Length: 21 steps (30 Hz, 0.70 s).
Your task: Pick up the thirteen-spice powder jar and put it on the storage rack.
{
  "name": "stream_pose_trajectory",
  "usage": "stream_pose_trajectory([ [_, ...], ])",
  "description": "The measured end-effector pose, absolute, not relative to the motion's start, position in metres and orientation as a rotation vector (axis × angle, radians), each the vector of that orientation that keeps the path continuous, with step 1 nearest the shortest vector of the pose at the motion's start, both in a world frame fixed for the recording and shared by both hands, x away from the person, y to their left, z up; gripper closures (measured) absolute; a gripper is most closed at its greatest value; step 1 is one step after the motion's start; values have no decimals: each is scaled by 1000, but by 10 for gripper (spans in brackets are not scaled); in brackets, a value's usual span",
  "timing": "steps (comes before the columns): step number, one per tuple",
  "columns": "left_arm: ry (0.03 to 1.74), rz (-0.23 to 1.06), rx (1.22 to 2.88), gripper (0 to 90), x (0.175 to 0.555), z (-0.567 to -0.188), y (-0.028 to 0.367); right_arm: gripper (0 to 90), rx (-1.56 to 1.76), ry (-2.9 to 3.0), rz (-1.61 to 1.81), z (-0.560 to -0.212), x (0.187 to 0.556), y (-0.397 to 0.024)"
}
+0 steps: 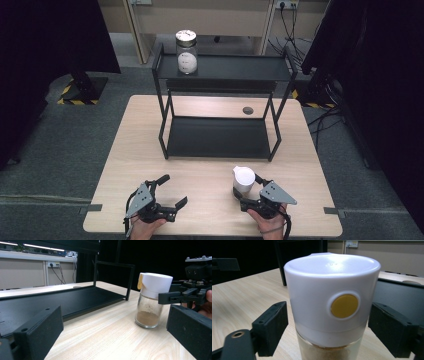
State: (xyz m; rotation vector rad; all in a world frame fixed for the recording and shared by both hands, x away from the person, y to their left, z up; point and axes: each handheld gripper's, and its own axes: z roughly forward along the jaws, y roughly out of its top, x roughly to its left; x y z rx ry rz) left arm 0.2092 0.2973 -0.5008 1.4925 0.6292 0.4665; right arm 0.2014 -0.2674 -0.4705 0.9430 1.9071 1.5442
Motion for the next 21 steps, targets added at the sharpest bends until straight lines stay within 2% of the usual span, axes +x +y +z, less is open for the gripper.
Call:
stream_pose_trajectory([
  [8, 634, 466, 1491, 3, 209, -501, 297, 303, 934, 1928, 1521, -469, 207, -263],
  [21, 636, 465, 1491, 3, 209, -501, 297, 307, 943, 1881, 1562, -467, 201, -268],
])
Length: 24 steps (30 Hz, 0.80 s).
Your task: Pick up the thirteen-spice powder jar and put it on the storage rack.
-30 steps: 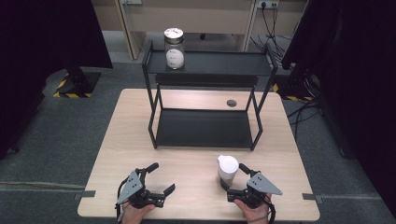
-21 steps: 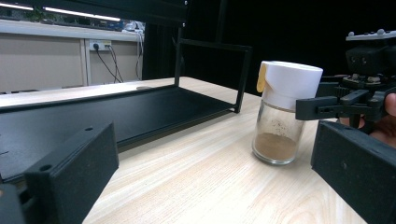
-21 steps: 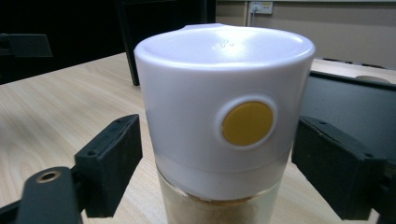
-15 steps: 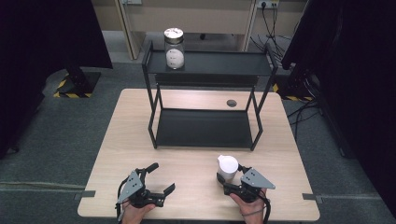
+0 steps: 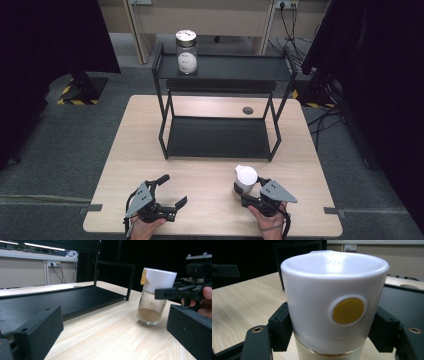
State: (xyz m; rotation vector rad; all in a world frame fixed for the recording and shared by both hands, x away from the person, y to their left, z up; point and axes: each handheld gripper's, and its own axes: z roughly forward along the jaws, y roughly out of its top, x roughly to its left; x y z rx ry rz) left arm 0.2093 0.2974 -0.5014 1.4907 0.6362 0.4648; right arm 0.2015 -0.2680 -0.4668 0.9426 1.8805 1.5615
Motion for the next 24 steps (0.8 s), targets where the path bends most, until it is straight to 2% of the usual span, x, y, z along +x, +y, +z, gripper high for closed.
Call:
stream_pose_trajectory([
  [12, 643, 468, 1492, 3, 209, -501, 298, 307, 912, 1852, 1580, -446, 201, -274],
  [24, 651, 465, 1496, 4, 210, -501, 298, 307, 826, 1847, 1607, -396, 213, -271],
])
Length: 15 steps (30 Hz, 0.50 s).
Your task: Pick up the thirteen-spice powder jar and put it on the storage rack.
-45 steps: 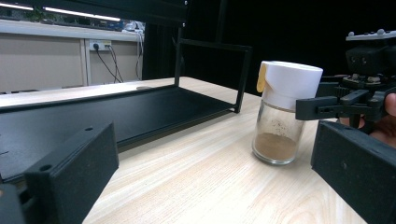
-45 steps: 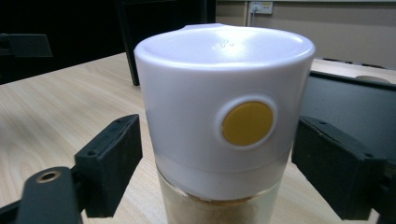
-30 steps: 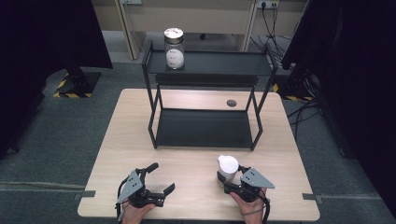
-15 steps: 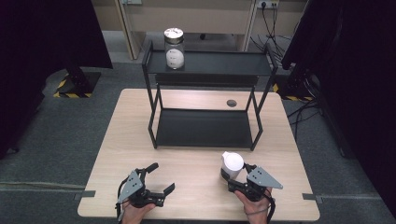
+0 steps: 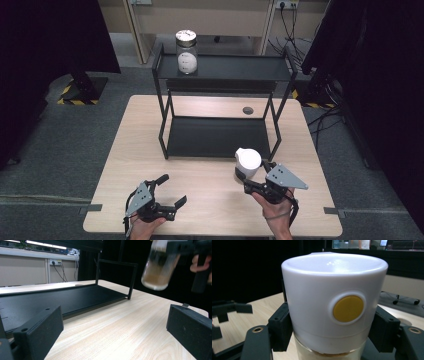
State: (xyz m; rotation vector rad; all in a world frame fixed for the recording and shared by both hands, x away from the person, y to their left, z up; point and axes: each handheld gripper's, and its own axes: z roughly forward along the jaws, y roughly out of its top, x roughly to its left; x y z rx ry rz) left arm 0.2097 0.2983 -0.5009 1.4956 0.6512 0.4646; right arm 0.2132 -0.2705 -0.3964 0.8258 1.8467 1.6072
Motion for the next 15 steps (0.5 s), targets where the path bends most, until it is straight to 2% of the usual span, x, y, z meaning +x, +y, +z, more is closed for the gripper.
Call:
stream_pose_trajectory([
  [15, 656, 466, 1501, 3, 210, -500, 298, 307, 786, 1845, 1627, -335, 239, -264],
])
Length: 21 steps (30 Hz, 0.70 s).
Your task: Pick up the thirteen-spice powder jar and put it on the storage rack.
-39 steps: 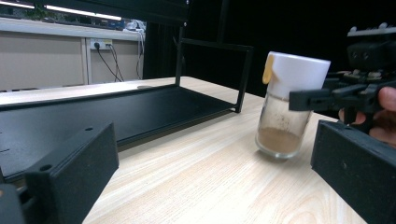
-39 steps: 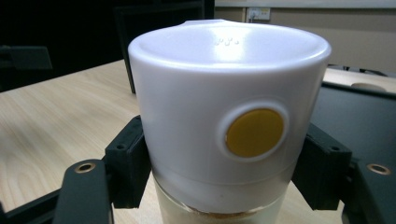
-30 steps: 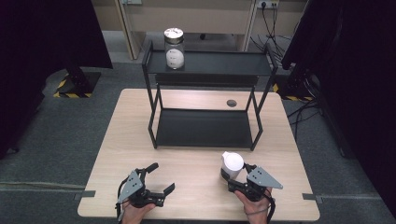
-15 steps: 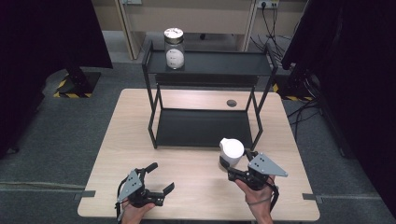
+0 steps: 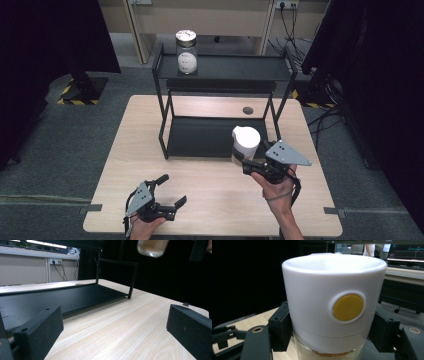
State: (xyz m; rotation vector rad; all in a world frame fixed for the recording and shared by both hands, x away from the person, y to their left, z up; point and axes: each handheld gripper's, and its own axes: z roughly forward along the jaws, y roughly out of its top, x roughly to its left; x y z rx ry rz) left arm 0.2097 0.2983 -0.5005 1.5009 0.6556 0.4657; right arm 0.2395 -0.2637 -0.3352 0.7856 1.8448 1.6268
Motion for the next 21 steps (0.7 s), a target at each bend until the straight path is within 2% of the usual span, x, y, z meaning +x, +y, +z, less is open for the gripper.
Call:
stream_pose_trajectory([
  [7, 657, 465, 1502, 3, 210, -501, 298, 308, 778, 1841, 1630, -306, 254, -257],
  [21, 664, 459, 1501, 4, 210, -501, 299, 307, 774, 1845, 1649, -269, 276, -246],
])
